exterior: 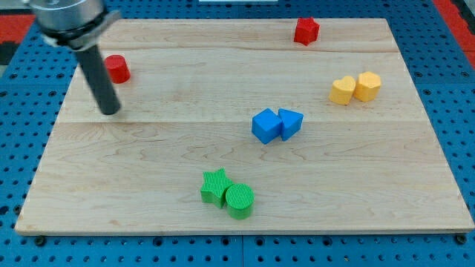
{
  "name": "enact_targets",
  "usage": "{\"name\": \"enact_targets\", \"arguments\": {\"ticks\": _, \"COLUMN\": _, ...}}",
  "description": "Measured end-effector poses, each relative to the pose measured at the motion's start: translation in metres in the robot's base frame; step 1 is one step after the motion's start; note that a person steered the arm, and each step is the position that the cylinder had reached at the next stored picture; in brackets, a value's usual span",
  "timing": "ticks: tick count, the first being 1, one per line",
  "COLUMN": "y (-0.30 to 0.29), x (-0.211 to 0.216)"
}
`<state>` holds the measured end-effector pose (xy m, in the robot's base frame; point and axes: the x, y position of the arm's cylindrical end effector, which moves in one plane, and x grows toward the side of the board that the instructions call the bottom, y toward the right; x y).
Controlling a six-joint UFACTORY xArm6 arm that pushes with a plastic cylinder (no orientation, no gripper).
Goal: Slide the red circle towards the yellow heart
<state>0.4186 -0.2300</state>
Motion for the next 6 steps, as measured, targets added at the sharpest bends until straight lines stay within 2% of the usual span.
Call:
{"name": "enact_targets", "arguments": {"ticks": 1, "y": -0.019, "x": -0.048}}
{"name": "enact_targets", "arguments": {"ticks": 2, "y": 0.031, "x": -0.080}}
{"name": "enact_targets", "arguments": {"ticks": 3, "y": 0.051, "x": -0.107}}
{"name": "enact_targets", "arguments": {"ticks": 4, "y": 0.002, "x": -0.137}}
{"name": "enact_targets", "arguments": {"ticks": 5, "y": 0.005, "x": -0.143}}
{"name": "enact_targets", "arguments": {"ticks": 6, "y": 0.092, "x": -0.147}}
